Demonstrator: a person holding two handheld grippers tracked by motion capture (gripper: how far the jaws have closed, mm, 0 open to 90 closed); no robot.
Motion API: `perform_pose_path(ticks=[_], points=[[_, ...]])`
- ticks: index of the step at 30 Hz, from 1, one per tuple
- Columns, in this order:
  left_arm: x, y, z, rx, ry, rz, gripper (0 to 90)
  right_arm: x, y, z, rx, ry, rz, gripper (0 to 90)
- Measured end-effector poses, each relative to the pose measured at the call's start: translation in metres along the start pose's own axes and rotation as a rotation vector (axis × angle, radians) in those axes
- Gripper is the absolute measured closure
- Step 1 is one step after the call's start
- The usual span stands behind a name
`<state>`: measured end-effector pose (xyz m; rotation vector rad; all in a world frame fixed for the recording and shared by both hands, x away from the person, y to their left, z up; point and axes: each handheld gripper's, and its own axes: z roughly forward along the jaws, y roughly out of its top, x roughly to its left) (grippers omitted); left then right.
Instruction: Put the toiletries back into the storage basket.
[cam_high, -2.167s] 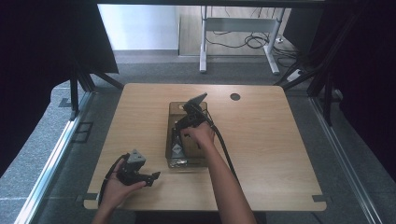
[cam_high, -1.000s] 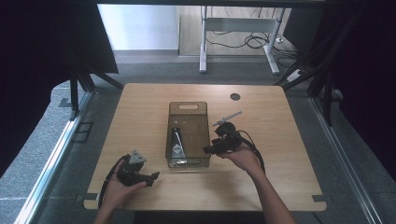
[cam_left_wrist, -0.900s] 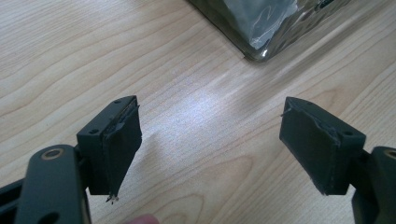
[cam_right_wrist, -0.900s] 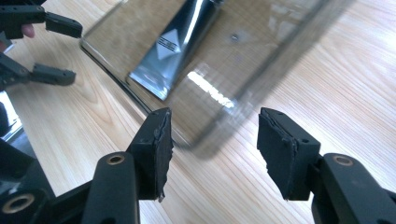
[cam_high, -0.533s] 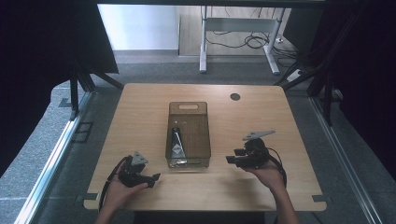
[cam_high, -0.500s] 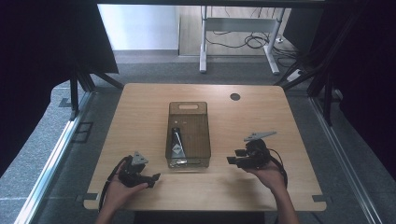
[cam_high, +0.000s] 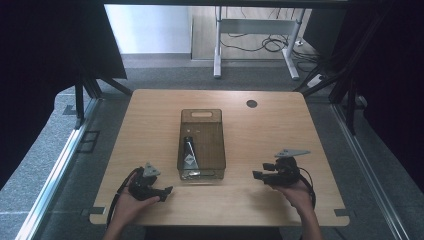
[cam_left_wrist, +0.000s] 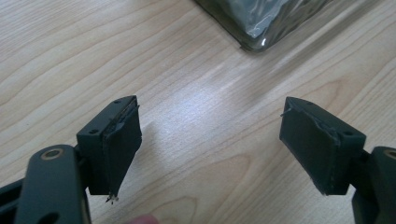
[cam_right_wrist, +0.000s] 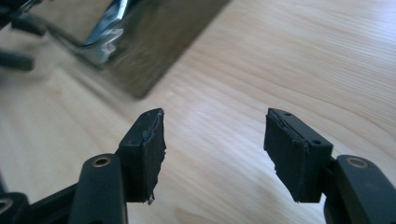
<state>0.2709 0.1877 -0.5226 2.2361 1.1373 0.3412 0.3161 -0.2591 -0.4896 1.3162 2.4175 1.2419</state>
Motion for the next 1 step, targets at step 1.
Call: perform_pose_path(ticks=[1], points=[[-0.0002, 0.0001, -0.0002, -0.001, -0.002, 0.001, 21.1, -0.0046, -0.0028, -0.0006, -0.007, -0.033, 0.015, 38.1]])
